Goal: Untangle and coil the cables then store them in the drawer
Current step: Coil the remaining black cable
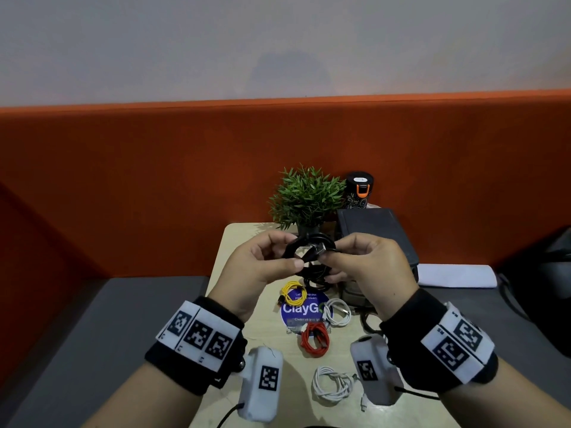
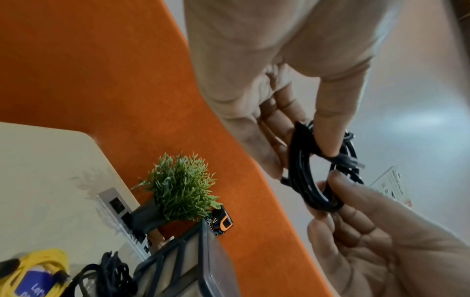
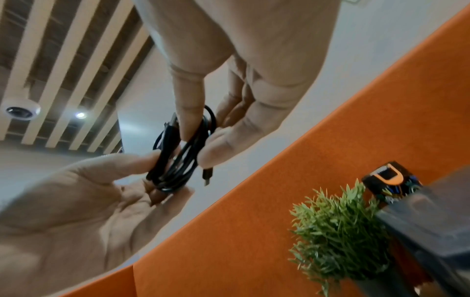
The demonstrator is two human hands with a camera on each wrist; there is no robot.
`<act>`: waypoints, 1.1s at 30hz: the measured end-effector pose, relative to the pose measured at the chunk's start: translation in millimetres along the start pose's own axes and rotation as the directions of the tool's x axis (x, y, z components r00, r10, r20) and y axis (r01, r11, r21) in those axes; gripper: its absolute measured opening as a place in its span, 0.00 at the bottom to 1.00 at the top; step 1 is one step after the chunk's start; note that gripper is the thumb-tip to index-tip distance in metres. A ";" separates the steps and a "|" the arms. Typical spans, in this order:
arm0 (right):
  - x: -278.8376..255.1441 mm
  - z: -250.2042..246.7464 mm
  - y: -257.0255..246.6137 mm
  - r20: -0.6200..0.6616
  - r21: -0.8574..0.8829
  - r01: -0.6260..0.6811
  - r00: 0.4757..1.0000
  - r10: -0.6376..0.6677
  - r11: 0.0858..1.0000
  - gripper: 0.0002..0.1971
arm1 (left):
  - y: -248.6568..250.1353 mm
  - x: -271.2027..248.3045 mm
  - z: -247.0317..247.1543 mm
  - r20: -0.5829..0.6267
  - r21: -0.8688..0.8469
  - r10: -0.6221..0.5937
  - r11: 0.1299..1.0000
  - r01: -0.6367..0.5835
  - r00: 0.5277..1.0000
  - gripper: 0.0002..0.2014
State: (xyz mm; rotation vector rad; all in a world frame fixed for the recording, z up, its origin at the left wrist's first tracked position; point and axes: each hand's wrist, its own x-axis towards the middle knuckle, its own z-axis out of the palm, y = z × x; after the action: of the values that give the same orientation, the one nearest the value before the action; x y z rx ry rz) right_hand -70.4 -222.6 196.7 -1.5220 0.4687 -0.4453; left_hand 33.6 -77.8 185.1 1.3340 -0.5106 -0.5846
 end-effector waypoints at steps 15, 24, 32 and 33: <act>5.1 -13.2 -4.3 0.326 0.184 -0.164 0.940 0.097 0.969 0.07 | 29.5 1.6 5.8 0.146 0.056 -0.222 0.975 0.216 0.964 0.14; 4.9 -11.5 -7.5 0.329 0.210 -0.186 0.938 0.110 0.960 0.13 | 30.0 -0.2 5.3 0.182 0.107 -0.181 0.981 0.163 0.966 0.13; 8.3 -11.5 -7.8 0.245 0.131 -0.151 0.963 0.115 0.980 0.06 | 25.8 -0.8 9.7 0.142 0.216 -0.068 0.976 0.036 0.987 0.12; 8.6 -10.1 -6.8 0.212 0.091 -0.124 0.972 0.103 0.988 0.06 | 25.5 -1.1 10.8 0.141 0.241 -0.055 0.970 0.020 0.988 0.12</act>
State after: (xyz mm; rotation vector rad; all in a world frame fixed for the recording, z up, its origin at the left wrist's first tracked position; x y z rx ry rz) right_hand -68.7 -235.8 203.4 -1.4155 0.3622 -0.2154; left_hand 28.3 -81.7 212.1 1.5391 -0.6947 -0.6715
